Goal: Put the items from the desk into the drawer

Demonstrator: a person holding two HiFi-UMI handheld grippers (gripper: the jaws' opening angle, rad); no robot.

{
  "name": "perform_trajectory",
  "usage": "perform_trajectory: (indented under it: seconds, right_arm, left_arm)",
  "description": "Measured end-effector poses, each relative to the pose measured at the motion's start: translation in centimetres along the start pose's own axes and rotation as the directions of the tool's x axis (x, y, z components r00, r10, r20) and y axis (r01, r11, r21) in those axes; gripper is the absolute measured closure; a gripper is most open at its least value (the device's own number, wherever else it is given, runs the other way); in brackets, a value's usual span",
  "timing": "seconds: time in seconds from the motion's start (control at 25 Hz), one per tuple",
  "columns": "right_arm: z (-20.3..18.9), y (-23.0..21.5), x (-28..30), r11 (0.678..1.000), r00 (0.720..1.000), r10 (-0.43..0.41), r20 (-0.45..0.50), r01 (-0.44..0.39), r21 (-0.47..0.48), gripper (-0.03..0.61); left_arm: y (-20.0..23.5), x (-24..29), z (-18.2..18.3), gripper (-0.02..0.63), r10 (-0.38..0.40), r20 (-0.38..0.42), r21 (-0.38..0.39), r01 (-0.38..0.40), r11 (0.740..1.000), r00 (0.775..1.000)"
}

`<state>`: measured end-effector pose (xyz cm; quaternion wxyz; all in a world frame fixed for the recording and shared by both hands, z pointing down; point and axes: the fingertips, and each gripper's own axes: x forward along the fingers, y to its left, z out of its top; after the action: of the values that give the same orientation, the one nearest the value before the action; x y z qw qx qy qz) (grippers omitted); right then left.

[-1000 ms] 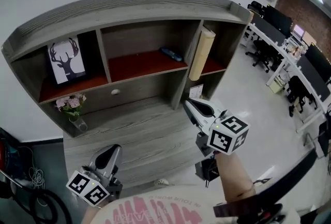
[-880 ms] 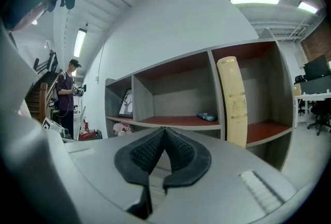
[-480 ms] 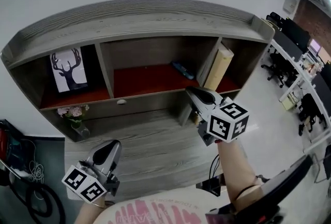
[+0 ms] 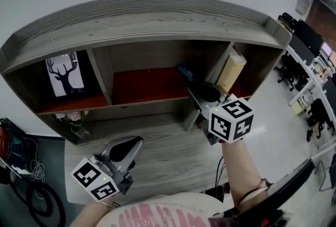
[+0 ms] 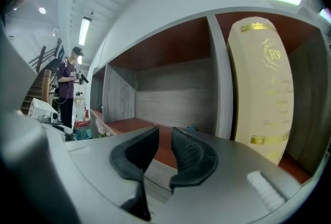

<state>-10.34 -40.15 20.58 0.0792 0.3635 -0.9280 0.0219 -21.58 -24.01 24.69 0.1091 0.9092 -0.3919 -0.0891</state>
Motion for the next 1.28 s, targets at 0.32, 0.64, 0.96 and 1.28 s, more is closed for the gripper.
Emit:
perform_trajectory:
  seconds: [0.32,0.64,0.96,1.28]
  right_arm:
    - [-0.1,-0.9,2.8,0.980,0.968,-0.197,-0.157,0.194,-0.033,0.356]
    - [-0.8,-2.4,7.1,0.937,0.875,-0.350,-0.334,0.318,-0.148,0.302]
    - [-2.1,-4.5,9.3,0.919,0.773,-0.354,-0.526,0.393,-0.041,0.252]
    - [-2.3,-5.7,9.5,0.903,0.726,-0.346,-0.594,0.429,-0.002,0.297]
  left_arm:
    - [0.9,-1.6,-0.3,0.594,-0.074,-0.056,-0.017,0.073,0.997,0.996]
    - [2.2,-2.9,0.3,0.594,-0.140,-0.037,-0.037,0.138,0.990,0.990]
    - [3.0,-3.6,1.1,0.594,-0.174,-0.019,-0.037,0.173,0.984,0.985]
    - [3.3,-3.8,1.1,0.594,-0.186,-0.014,-0.041,0.186,0.982,0.982]
